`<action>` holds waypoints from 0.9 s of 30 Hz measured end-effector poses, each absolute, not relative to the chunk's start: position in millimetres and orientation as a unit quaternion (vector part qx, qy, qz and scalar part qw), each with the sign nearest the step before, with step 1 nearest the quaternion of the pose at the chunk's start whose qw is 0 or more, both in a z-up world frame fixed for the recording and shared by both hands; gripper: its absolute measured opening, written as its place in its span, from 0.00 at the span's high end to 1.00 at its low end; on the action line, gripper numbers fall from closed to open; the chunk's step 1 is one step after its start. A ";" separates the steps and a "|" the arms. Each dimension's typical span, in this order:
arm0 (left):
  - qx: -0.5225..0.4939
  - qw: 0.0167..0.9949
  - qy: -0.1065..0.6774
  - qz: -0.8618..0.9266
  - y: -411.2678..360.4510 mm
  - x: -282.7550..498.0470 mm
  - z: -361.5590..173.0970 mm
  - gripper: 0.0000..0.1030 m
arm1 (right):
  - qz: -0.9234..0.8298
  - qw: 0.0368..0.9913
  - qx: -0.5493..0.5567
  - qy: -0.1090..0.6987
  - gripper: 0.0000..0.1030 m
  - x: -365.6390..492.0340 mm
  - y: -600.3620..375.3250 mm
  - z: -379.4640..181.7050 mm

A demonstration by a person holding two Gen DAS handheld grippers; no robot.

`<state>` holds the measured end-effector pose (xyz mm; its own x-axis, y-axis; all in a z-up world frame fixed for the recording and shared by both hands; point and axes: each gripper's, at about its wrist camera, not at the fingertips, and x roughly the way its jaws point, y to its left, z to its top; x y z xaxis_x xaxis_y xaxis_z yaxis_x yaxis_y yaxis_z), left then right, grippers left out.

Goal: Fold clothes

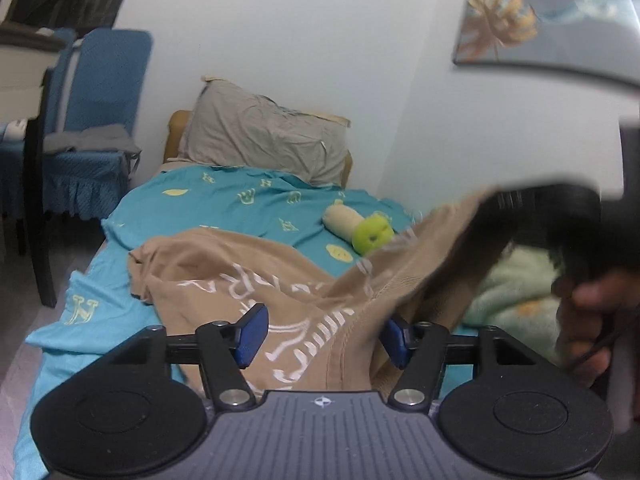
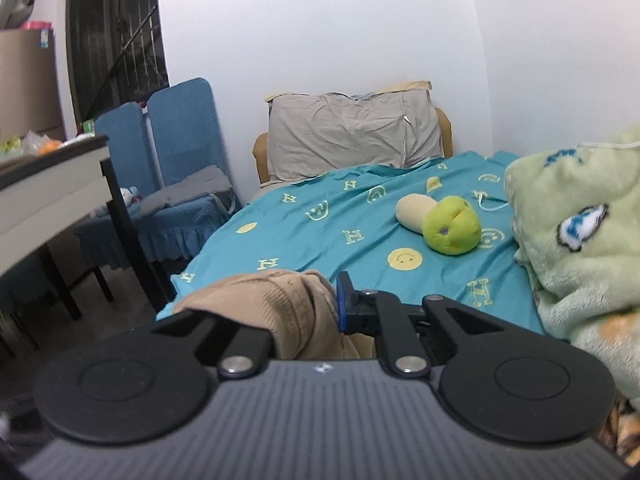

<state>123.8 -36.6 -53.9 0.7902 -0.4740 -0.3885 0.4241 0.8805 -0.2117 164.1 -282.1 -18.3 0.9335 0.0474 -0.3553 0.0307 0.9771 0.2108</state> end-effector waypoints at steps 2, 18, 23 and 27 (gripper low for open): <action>-0.039 0.947 0.235 -0.215 -47.8 127.5 -61.5 0.36 | 0.007 0.977 0.114 0.177 0.89 161.5 -282.5 -16.5; -0.129 0.960 0.248 0.024 10.6 139.6 -58.7 0.27 | -0.101 0.951 0.161 0.244 0.51 180.6 -317.1 -41.3; -0.186 0.962 0.190 0.058 41.0 128.9 -37.3 0.27 | -0.063 0.934 0.058 0.347 0.22 194.2 -293.0 -67.4; -0.197 0.965 0.154 0.083 50.9 120.6 -27.1 0.27 | -0.004 0.914 0.032 0.404 0.22 188.6 -278.8 -79.5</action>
<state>120.6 50.9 -27.1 0.9387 0.0988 -0.3303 -0.2202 0.9090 -0.3539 188.6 -278.8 -79.5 0.6736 0.0173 -0.7389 0.0337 0.9980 0.0541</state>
